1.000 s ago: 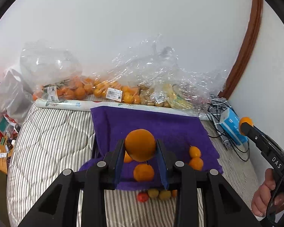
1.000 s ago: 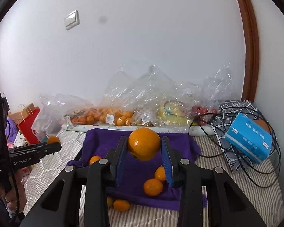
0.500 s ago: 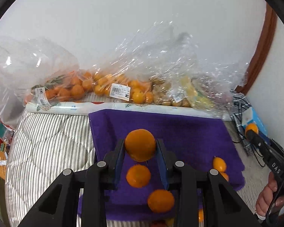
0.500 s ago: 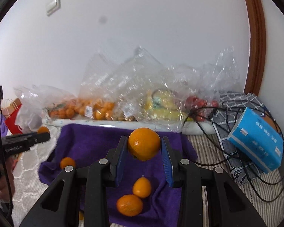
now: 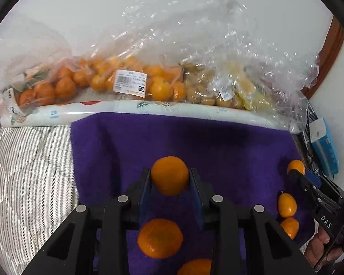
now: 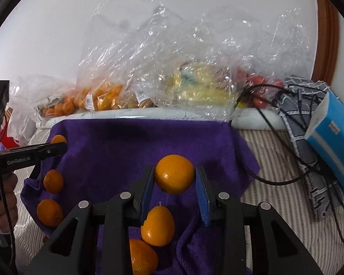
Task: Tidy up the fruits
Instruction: 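Lower both oranges onto the purple towel and open both tools, then withdraw both open tools from the towel toward the loose fruit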
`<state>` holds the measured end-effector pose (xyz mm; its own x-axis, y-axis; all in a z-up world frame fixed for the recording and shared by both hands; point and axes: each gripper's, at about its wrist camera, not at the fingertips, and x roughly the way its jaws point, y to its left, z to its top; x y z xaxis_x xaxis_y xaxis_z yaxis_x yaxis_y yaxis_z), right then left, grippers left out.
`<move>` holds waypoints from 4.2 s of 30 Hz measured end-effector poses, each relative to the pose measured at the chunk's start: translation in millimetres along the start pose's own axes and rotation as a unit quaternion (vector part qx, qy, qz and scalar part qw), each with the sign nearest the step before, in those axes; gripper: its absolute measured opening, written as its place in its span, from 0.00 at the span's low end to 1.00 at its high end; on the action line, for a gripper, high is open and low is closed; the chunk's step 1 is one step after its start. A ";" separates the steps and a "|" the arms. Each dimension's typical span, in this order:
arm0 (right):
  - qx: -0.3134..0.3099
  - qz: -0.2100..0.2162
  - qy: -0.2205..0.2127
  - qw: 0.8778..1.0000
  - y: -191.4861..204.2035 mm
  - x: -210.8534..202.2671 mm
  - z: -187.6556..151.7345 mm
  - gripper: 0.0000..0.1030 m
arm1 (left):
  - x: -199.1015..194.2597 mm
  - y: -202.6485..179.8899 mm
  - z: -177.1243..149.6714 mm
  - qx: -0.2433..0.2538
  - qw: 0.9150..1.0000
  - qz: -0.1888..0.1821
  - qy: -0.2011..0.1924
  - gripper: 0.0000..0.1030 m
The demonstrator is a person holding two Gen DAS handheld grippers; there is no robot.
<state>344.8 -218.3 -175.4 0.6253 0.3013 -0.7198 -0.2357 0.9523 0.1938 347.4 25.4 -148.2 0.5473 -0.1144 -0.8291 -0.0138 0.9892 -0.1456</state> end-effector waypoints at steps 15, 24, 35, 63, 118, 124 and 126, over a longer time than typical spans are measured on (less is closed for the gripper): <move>-0.023 -0.032 0.020 0.999 4.2 19.1 -5.3 0.34 | 27.7 3.0 -2.5 0.002 0.999 0.018 0.032 0.30; -0.001 -0.023 0.046 0.999 -1.2 27.1 -1.8 0.34 | 33.5 1.1 -3.5 0.009 0.999 0.028 0.034 0.30; -0.001 -0.020 0.046 0.999 -1.9 26.2 -3.0 0.35 | 32.7 -0.3 -3.8 0.012 0.999 0.031 0.035 0.30; -0.016 0.004 0.026 1.000 7.8 17.8 -7.8 0.55 | 36.6 -10.7 -1.7 0.035 0.998 0.007 0.043 0.53; -0.033 -0.029 -0.088 0.995 91.0 -200.6 -79.8 0.65 | -203.4 4.2 -116.4 0.034 0.993 -0.001 -0.111 0.56; -0.029 -0.029 -0.089 0.995 92.4 -195.2 -91.7 0.65 | -200.6 14.9 -123.5 0.025 0.994 0.002 -0.106 0.56; -0.027 -0.025 -0.082 0.996 92.9 -189.6 -95.4 0.65 | -197.6 19.5 -124.9 0.019 0.995 0.002 -0.101 0.56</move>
<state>133.4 -191.6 -84.5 0.7501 0.2607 -0.6078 -0.2370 0.9639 0.1210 134.5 55.9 -54.6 0.7037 -0.0936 -0.7043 0.0125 0.9928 -0.1194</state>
